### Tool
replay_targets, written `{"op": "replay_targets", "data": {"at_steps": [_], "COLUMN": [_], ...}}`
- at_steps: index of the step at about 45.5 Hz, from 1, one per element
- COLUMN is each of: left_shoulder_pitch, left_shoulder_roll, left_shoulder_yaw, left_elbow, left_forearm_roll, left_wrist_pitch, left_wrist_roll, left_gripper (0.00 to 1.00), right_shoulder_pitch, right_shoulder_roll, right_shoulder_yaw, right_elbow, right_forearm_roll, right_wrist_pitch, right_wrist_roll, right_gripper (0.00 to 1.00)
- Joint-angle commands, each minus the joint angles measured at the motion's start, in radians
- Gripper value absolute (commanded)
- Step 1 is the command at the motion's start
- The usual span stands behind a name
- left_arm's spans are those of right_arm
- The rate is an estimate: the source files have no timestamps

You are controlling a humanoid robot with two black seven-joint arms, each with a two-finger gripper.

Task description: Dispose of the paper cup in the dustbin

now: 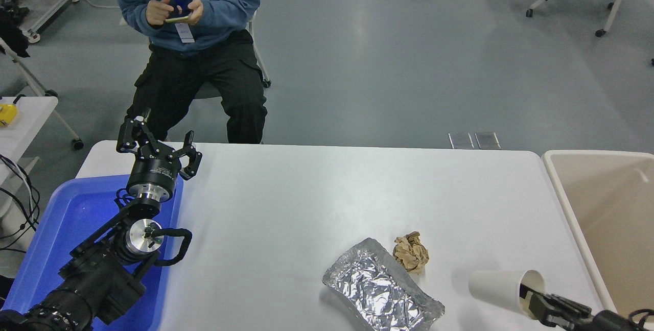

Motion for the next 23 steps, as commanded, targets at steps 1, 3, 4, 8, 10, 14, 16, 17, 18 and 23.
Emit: {"op": "replay_targets", "data": {"at_steps": [1,3,4,8,10,14,16,17,18,23], "left_shoulder_pitch": [0.0,0.0,0.0,0.0,0.0,0.0,0.0,0.0,0.0,0.0], "left_shoulder_roll": [0.0,0.0,0.0,0.0,0.0,0.0,0.0,0.0,0.0,0.0], "left_shoulder_yaw": [0.0,0.0,0.0,0.0,-0.001,0.0,0.0,0.0,0.0,-0.001], "left_elbow": [0.0,0.0,-0.002,0.0,0.0,0.0,0.0,0.0,0.0,-0.002], "left_forearm_roll": [0.0,0.0,0.0,0.0,0.0,0.0,0.0,0.0,0.0,0.0], "left_wrist_pitch": [-0.001,-0.001,-0.001,0.0,-0.001,-0.001,-0.001,-0.001,0.0,-0.001], "left_wrist_roll": [0.0,0.0,0.0,0.0,0.0,0.0,0.0,0.0,0.0,0.0], "left_gripper": [1.0,1.0,1.0,1.0,1.0,1.0,1.0,1.0,1.0,1.0], "right_shoulder_pitch": [0.012,0.013,0.015,0.026,0.036,0.076,0.113,0.134,0.16,0.308], "right_shoulder_roll": [-0.145,-0.17,-0.182,-0.225,-0.254,-0.3,-0.326,-0.341,-0.355,-0.404], "right_shoulder_yaw": [0.1,0.127,0.146,0.232,0.294,0.37,0.397,0.407,0.411,0.41], "right_elbow": [0.084,0.101,0.112,0.138,0.144,0.141,0.135,0.13,0.123,0.077], "right_forearm_roll": [0.108,0.137,0.153,0.225,0.297,0.401,0.461,0.492,0.518,0.636], "right_wrist_pitch": [0.069,0.091,0.102,0.16,0.221,0.309,0.358,0.381,0.402,0.505], "right_wrist_roll": [0.016,0.016,0.016,0.014,0.011,0.001,-0.005,-0.008,-0.016,-0.058], "right_gripper": [0.0,0.0,0.0,0.0,0.0,0.0,0.0,0.0,0.0,0.0]}}
